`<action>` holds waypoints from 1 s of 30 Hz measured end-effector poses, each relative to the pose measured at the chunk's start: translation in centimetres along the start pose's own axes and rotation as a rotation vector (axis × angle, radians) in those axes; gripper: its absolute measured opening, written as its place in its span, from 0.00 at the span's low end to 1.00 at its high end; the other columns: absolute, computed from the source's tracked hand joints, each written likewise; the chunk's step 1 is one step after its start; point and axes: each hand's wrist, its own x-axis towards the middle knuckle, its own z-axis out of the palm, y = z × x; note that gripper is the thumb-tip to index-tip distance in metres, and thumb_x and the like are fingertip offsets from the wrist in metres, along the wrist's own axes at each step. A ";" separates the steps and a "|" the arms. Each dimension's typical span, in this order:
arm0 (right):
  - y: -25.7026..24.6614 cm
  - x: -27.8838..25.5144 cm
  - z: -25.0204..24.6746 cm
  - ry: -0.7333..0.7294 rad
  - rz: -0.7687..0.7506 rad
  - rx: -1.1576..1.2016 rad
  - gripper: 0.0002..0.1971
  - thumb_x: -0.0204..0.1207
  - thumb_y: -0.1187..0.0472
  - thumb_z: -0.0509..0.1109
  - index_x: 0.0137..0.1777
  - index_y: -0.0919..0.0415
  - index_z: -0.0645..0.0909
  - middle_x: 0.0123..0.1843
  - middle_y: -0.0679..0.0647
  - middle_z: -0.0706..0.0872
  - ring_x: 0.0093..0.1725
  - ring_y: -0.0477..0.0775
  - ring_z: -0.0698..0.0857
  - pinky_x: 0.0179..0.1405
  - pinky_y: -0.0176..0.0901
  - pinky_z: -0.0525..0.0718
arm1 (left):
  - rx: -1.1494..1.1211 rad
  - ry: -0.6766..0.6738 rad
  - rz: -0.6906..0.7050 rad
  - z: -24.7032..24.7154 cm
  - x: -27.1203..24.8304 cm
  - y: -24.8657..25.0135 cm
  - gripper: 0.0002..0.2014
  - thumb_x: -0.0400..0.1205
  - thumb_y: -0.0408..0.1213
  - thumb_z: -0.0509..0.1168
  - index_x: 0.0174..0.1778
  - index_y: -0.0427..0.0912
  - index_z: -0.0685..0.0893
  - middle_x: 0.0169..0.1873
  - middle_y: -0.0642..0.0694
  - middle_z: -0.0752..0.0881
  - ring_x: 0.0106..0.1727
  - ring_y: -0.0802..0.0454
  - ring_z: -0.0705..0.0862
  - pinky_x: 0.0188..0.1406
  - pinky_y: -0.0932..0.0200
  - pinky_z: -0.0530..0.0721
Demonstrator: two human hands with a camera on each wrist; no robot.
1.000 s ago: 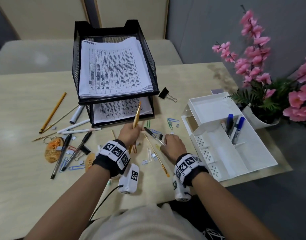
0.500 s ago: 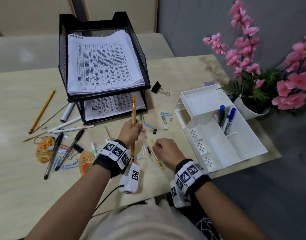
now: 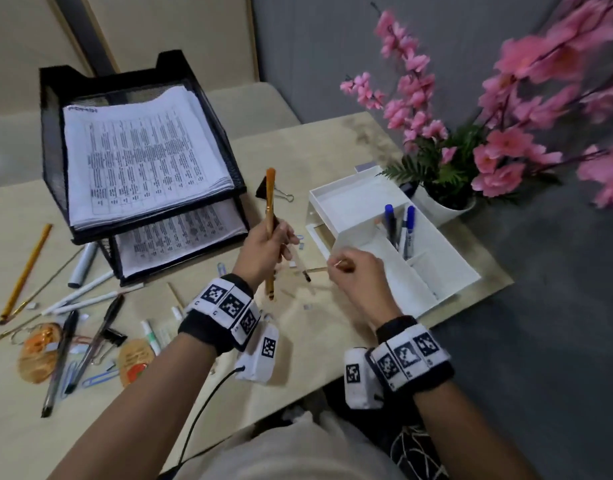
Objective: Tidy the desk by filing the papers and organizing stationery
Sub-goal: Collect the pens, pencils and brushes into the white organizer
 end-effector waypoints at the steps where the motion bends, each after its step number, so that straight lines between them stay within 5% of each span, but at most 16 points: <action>1: -0.2 0.0 -2.0 0.071 -0.011 0.038 0.03 0.71 0.69 0.71 0.38 0.64 0.85 0.32 0.52 0.84 0.34 0.47 0.81 0.42 0.41 0.81 | -0.017 -0.043 0.017 1.2 0.3 1.0 0.14 0.87 0.33 0.51 0.36 0.44 0.74 0.35 0.46 0.83 0.17 0.66 0.78 0.23 0.71 0.73; 6: 1.0 -0.8 -11.2 0.492 -0.030 0.125 0.13 0.75 0.66 0.70 0.31 0.51 0.80 0.26 0.50 0.82 0.26 0.48 0.79 0.33 0.43 0.80 | -0.129 -0.276 0.088 8.1 1.5 5.2 0.13 0.87 0.32 0.51 0.37 0.43 0.74 0.36 0.46 0.83 0.20 0.65 0.82 0.28 0.72 0.81; 9: 2.4 -1.1 -14.2 0.606 -0.050 -0.080 0.15 0.80 0.59 0.63 0.32 0.63 0.79 0.25 0.54 0.81 0.27 0.58 0.82 0.36 0.50 0.81 | -0.137 -0.375 0.112 12.1 2.3 6.0 0.12 0.87 0.33 0.51 0.40 0.43 0.75 0.37 0.46 0.84 0.22 0.65 0.82 0.32 0.69 0.80; 12: 4.7 -0.3 -14.8 0.534 0.047 -0.237 0.18 0.82 0.58 0.60 0.35 0.69 0.78 0.32 0.66 0.86 0.36 0.67 0.84 0.41 0.55 0.82 | -0.094 -0.426 0.081 15.6 3.2 5.6 0.11 0.87 0.33 0.52 0.43 0.40 0.77 0.37 0.46 0.84 0.21 0.66 0.80 0.28 0.69 0.79; 15: 6.3 0.5 -14.6 0.423 0.230 -0.353 0.10 0.80 0.64 0.60 0.39 0.65 0.77 0.46 0.71 0.85 0.49 0.70 0.83 0.46 0.49 0.77 | -0.025 -0.491 -0.015 17.6 3.7 4.5 0.11 0.87 0.35 0.53 0.53 0.37 0.79 0.37 0.46 0.83 0.21 0.67 0.78 0.27 0.73 0.78; 18: 5.6 0.5 -14.6 0.422 0.340 -0.488 0.11 0.76 0.68 0.63 0.57 0.66 0.80 0.63 0.67 0.75 0.61 0.69 0.78 0.52 0.48 0.77 | 0.026 -0.506 -0.094 18.4 3.8 3.8 0.16 0.87 0.35 0.52 0.64 0.30 0.77 0.37 0.46 0.83 0.23 0.66 0.79 0.29 0.73 0.78; 21: 4.3 1.1 -13.7 0.320 0.217 -0.491 0.17 0.75 0.66 0.68 0.64 0.66 0.77 0.65 0.61 0.70 0.63 0.61 0.76 0.54 0.46 0.78 | 0.026 -0.478 -0.104 18.9 3.7 3.9 0.17 0.87 0.35 0.52 0.67 0.29 0.76 0.37 0.46 0.83 0.29 0.59 0.78 0.31 0.70 0.78; 24: 4.3 2.7 -12.7 0.208 0.131 -0.460 0.12 0.77 0.65 0.66 0.59 0.65 0.81 0.61 0.62 0.74 0.60 0.61 0.78 0.58 0.50 0.80 | 0.040 -0.442 -0.074 19.0 3.8 4.6 0.15 0.87 0.38 0.53 0.64 0.36 0.77 0.39 0.42 0.84 0.29 0.62 0.82 0.33 0.72 0.78; 26: 4.9 3.8 -12.8 0.186 0.141 -0.446 0.10 0.79 0.66 0.64 0.54 0.67 0.83 0.57 0.64 0.80 0.56 0.60 0.80 0.53 0.46 0.77 | 0.098 -0.400 -0.046 18.7 4.4 4.7 0.16 0.86 0.43 0.54 0.59 0.38 0.81 0.44 0.39 0.84 0.38 0.52 0.82 0.46 0.60 0.79; 28: 5.7 4.7 -13.1 0.186 0.171 -0.387 0.08 0.78 0.66 0.65 0.48 0.69 0.85 0.51 0.64 0.85 0.46 0.56 0.80 0.44 0.40 0.74 | 0.203 -0.332 -0.012 18.1 5.0 4.7 0.17 0.85 0.47 0.54 0.41 0.46 0.85 0.41 0.38 0.83 0.44 0.47 0.80 0.55 0.51 0.79; 30: 6.4 5.6 -13.5 0.198 0.190 -0.317 0.08 0.77 0.65 0.67 0.42 0.70 0.84 0.45 0.64 0.87 0.42 0.55 0.79 0.41 0.38 0.72 | 0.260 -0.228 0.084 17.7 5.3 4.8 0.24 0.83 0.49 0.54 0.27 0.45 0.85 0.31 0.39 0.84 0.43 0.55 0.81 0.58 0.53 0.83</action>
